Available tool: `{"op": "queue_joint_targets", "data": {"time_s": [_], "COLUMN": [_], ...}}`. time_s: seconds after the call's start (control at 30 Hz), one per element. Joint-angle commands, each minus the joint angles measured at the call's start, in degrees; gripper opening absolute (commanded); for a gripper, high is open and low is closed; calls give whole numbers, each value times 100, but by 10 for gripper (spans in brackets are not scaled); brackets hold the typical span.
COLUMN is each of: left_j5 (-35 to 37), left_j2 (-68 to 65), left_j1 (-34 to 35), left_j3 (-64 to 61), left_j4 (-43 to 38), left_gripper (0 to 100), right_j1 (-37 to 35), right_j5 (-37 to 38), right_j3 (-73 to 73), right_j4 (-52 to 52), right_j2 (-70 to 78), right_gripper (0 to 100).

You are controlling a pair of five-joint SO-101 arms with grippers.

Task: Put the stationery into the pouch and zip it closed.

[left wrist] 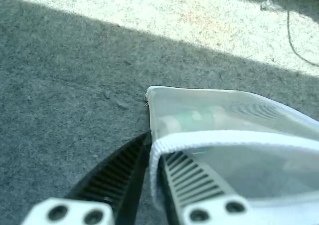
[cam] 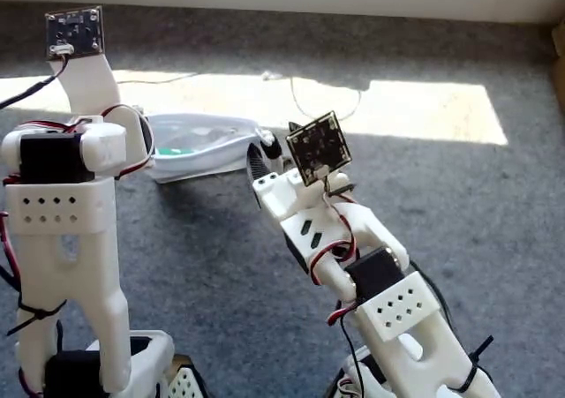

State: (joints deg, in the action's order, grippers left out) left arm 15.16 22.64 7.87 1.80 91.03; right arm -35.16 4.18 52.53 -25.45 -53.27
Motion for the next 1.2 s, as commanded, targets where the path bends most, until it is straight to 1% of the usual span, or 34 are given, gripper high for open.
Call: {"op": "queue_joint_targets", "data": {"time_s": [0.0, 0.3, 0.4, 0.53, 0.7, 0.77, 0.87, 1.03, 1.17], "left_j5": [18, 18, 18, 18, 18, 18, 18, 18, 18], "left_j2": [-22, -22, -22, -22, -22, -22, -22, -31, -31], "left_j1": [57, 75, 75, 75, 75, 75, 84, 84, 84], "left_j3": [-40, -40, -40, -40, -40, -40, -40, -40, -40], "left_j4": [-114, -79, -79, -88, -88, -88, -88, -105, -114], "left_gripper": [6, 6, 6, 6, 6, 6, 6, 6, 6], "right_j1": [-57, -48, -48, -57, -66, -66, -84, -92, -119], "right_j5": [62, 114, 536, 633, 668, 914, 1178, 1196, 1178], "right_j3": [-110, -145, -110, -110, -119, -110, -110, -110, -75], "right_j4": [110, 136, 136, 136, 136, 136, 136, 119, 92], "right_j2": [-75, 549, 523, 391, 356, 356, 347, 321, -286], "right_gripper": [213, 213, 213, 212, 135, 112, 91, 47, 41]}}
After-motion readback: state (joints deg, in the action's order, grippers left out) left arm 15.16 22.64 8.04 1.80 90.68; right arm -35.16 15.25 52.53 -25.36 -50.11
